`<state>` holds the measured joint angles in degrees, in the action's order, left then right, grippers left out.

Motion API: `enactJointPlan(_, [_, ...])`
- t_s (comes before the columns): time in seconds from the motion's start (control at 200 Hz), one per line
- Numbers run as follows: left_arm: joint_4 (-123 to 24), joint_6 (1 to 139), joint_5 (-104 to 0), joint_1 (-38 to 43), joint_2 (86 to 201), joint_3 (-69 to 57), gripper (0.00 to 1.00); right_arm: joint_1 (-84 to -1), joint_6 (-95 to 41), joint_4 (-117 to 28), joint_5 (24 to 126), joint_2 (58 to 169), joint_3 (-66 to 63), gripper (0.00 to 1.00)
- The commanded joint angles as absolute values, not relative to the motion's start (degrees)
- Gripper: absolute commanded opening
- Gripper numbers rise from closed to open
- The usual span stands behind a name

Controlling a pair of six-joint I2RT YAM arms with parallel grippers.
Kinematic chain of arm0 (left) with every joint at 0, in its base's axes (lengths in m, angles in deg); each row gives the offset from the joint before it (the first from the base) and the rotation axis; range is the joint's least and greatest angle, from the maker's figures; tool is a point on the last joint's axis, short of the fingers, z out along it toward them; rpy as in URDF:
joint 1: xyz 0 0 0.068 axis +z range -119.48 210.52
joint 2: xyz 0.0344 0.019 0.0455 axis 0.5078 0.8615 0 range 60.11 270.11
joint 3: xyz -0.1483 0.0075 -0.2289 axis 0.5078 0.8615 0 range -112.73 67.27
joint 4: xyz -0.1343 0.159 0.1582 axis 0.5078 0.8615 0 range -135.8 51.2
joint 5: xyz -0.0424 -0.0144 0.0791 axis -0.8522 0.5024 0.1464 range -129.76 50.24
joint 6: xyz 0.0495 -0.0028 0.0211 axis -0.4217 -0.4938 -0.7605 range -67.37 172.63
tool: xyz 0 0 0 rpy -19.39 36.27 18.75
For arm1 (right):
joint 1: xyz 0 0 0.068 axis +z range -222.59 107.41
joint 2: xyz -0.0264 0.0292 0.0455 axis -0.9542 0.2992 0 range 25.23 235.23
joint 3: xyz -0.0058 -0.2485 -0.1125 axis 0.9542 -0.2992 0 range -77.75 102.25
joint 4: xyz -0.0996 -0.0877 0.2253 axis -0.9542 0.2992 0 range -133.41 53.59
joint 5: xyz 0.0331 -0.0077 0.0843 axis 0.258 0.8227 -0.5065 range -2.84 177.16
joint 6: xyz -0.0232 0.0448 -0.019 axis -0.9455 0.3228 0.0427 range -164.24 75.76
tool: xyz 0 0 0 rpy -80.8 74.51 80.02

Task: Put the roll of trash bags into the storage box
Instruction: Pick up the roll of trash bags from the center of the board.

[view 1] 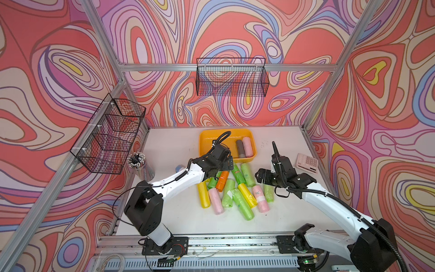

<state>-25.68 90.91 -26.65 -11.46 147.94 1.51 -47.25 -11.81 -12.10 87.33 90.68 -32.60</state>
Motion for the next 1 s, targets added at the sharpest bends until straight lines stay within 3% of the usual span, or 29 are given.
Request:
enactJointPlan(0.0, [-24.23, 93.63, -25.67, -12.14, 140.52, 6.89, 1.0, -47.0, -9.98, -10.04, 91.2, 90.87, -32.53, 0.86])
enactJointPlan(0.21, [-20.88, 95.44, -26.75, -15.07, 128.81, 12.41, 1.0, -46.93, -10.43, -7.16, 93.25, 91.95, -33.35, 0.69])
enactJointPlan(0.381, [-17.89, 97.66, -28.23, -17.36, 122.77, 14.69, 1.0, -47.03, -10.48, -5.74, 94.11, 91.63, -33.6, 0.65])
enactJointPlan(0.992, [-21.36, 102.46, -42.16, -21.31, 113.67, 19.79, 1.0, -49.62, -10.57, -4.78, 96.19, 95.66, -33.72, 0.65])
